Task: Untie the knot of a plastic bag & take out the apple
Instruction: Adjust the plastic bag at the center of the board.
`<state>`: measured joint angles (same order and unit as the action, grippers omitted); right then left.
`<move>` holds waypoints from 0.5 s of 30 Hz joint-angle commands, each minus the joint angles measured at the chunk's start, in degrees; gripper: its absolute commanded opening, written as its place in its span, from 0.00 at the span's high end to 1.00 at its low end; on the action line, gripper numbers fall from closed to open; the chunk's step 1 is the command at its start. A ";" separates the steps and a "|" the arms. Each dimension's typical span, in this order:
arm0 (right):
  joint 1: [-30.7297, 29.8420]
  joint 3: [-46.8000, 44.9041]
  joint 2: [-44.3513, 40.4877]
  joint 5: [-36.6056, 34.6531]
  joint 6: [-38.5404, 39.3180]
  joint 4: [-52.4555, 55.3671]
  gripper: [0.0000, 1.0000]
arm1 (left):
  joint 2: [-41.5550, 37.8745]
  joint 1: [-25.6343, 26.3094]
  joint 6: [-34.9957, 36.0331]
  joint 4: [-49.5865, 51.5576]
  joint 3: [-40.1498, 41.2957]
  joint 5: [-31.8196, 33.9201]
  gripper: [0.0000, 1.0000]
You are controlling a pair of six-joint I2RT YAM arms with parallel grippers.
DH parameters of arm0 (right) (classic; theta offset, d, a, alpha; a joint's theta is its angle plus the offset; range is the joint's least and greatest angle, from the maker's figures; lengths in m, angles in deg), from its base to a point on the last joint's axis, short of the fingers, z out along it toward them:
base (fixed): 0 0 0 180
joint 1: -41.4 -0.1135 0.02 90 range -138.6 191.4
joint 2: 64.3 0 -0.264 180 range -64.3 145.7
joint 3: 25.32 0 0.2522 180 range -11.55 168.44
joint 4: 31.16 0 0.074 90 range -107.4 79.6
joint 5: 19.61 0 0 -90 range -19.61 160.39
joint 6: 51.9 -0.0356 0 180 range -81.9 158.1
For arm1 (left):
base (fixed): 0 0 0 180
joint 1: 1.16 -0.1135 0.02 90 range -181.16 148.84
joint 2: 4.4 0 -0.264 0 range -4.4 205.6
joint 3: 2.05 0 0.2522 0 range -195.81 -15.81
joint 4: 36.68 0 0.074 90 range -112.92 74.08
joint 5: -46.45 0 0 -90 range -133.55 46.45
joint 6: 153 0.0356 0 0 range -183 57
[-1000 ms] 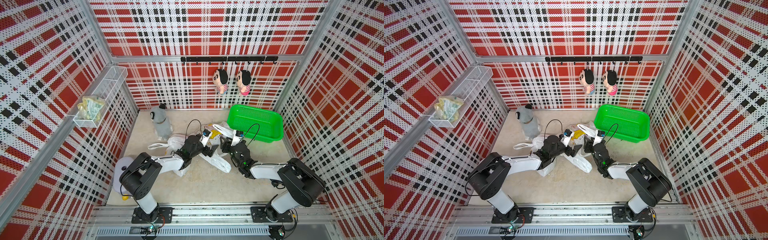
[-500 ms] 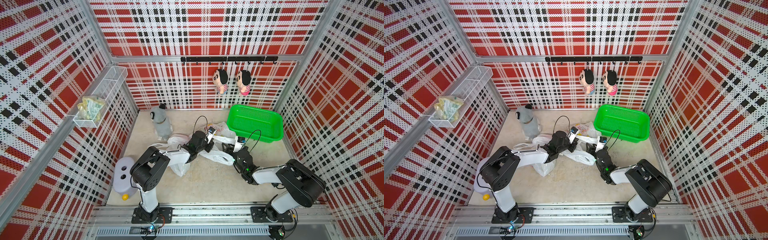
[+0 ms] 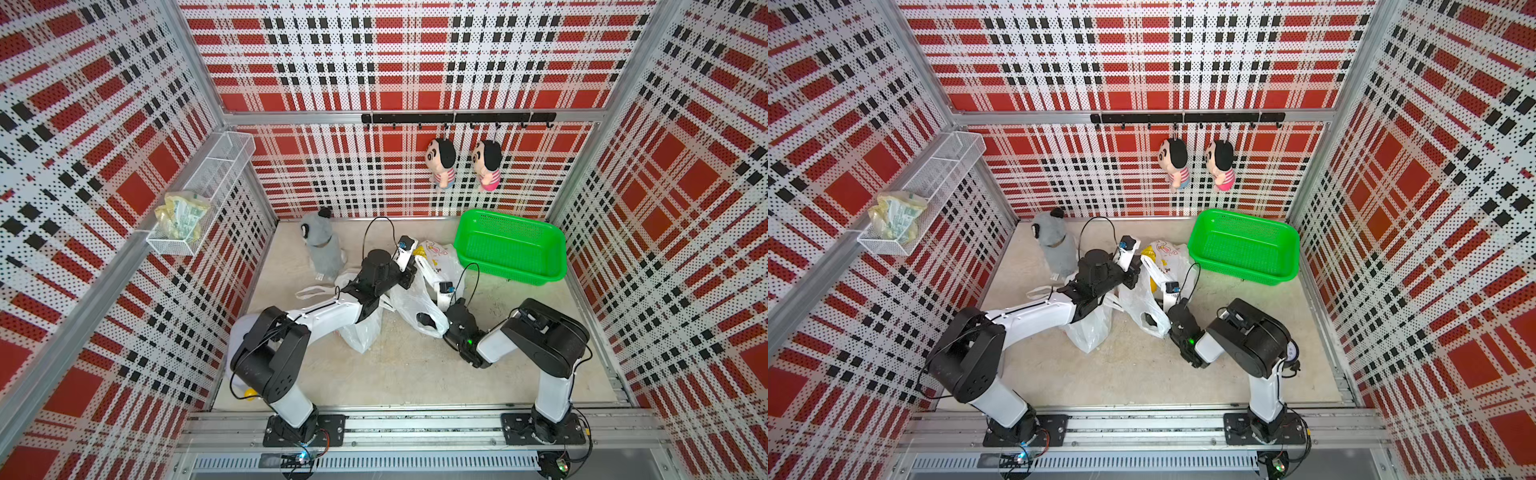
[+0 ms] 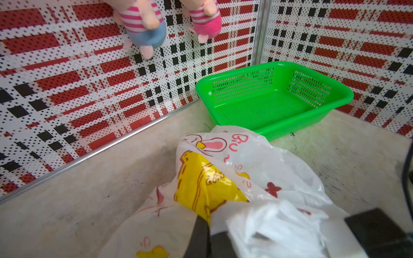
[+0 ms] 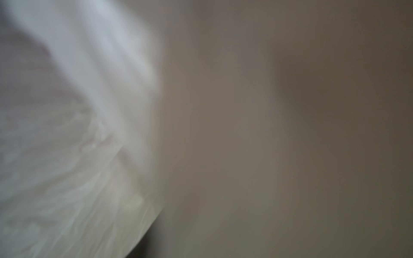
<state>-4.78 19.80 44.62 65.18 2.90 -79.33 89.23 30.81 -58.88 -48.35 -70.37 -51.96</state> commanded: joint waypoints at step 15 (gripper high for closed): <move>1.25 12.69 -4.07 -6.25 6.03 17.98 0.38 | -2.37 -5.16 -3.16 -4.98 5.08 -12.34 0.94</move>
<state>-5.26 29.72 40.73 60.68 7.16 -65.10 88.62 26.22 -61.19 -50.56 -66.09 -61.70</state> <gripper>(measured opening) 0.617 0.066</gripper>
